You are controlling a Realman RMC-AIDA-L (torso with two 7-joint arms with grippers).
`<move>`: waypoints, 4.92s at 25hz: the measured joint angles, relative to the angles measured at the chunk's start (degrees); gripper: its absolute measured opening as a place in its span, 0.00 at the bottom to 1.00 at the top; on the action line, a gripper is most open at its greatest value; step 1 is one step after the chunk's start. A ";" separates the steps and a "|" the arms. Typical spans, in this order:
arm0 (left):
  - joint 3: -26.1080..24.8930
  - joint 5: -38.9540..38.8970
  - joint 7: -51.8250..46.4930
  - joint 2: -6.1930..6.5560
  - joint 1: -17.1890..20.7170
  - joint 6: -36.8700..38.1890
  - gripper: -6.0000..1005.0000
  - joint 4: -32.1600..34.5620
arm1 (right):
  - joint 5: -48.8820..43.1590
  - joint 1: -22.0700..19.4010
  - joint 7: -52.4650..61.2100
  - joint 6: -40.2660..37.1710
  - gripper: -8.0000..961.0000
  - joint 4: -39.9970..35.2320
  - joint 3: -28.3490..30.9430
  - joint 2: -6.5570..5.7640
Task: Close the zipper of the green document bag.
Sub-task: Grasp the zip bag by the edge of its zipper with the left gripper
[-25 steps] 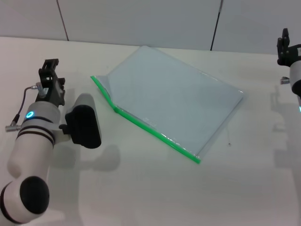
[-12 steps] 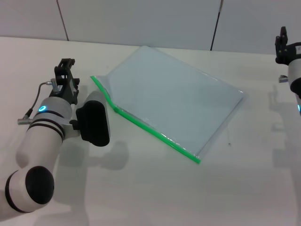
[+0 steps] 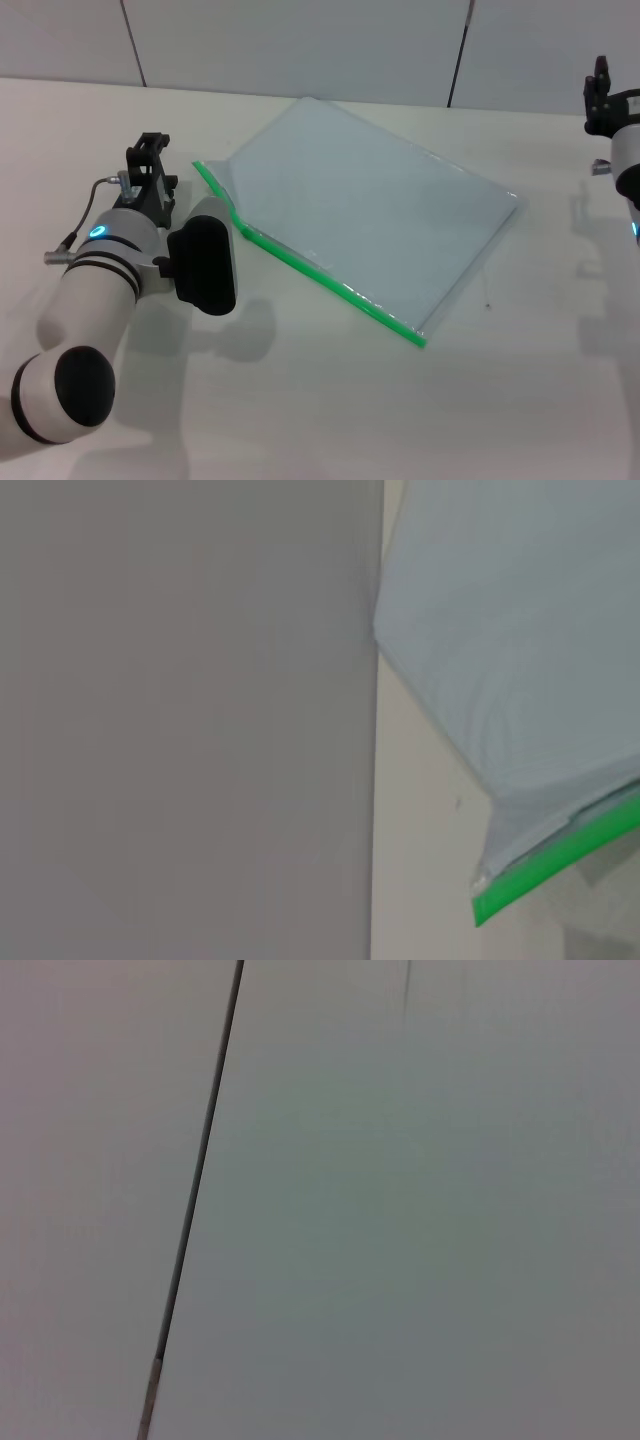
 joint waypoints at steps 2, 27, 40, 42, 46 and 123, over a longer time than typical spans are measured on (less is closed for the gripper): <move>0.00 0.00 0.00 -0.07 -0.27 -0.47 0.60 0.27 | 0.00 0.05 0.00 0.00 0.55 0.05 -0.04 0.00; -0.30 3.31 0.17 -0.17 -2.10 -4.82 0.60 1.83 | 0.00 0.28 0.09 0.03 0.55 0.07 -0.32 0.00; -0.18 3.87 0.22 -0.24 -3.52 -5.85 0.60 3.42 | 0.00 0.36 0.09 0.09 0.55 0.07 -0.32 0.00; -0.29 3.87 0.22 -0.23 -3.56 -6.26 0.60 3.42 | 0.00 0.36 0.09 0.09 0.55 0.07 -0.32 0.00; -0.39 3.86 0.13 -0.17 -3.87 -6.91 0.60 3.68 | 0.00 0.36 0.09 0.09 0.55 0.07 -0.32 0.00; -0.62 8.58 3.85 -0.38 -5.19 -12.11 0.45 4.59 | 0.00 0.53 -0.40 0.27 0.54 0.24 -0.41 0.09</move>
